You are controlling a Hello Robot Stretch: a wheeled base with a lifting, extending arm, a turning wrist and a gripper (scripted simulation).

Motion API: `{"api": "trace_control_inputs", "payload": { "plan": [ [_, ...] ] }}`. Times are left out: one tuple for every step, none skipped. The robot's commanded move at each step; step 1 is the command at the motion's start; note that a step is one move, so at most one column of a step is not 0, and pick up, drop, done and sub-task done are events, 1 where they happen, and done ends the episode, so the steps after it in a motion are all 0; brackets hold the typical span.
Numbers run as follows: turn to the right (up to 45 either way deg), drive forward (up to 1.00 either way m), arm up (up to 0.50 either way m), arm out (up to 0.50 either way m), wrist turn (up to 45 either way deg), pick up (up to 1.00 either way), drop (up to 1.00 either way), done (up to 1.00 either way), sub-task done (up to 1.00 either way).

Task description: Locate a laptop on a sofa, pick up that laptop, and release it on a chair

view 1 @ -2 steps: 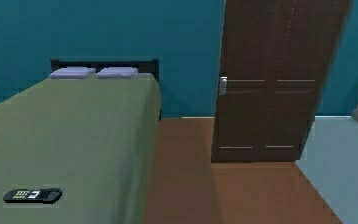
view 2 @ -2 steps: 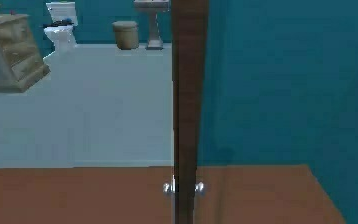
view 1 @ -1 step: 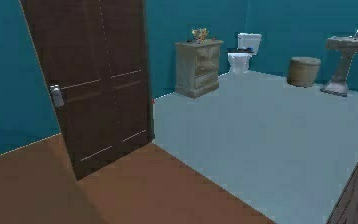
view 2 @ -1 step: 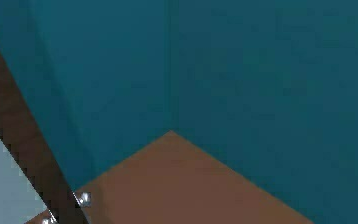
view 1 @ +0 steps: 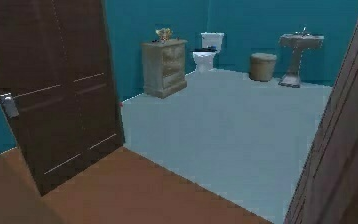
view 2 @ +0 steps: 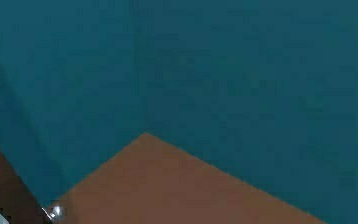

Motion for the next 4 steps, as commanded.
{"api": "trace_control_inputs", "payload": {
  "plan": [
    [0.0,0.35,0.0,0.0,0.0,0.0,0.0,0.0,0.0],
    [9.0,0.0,0.0,0.0,0.0,0.0,0.0,0.0,0.0],
    [0.0,1.0,0.0,0.0,0.0,0.0,0.0,0.0,0.0],
    [3.0,0.0,0.0,0.0,0.0,0.0,0.0,0.0,0.0]
  ]
}}
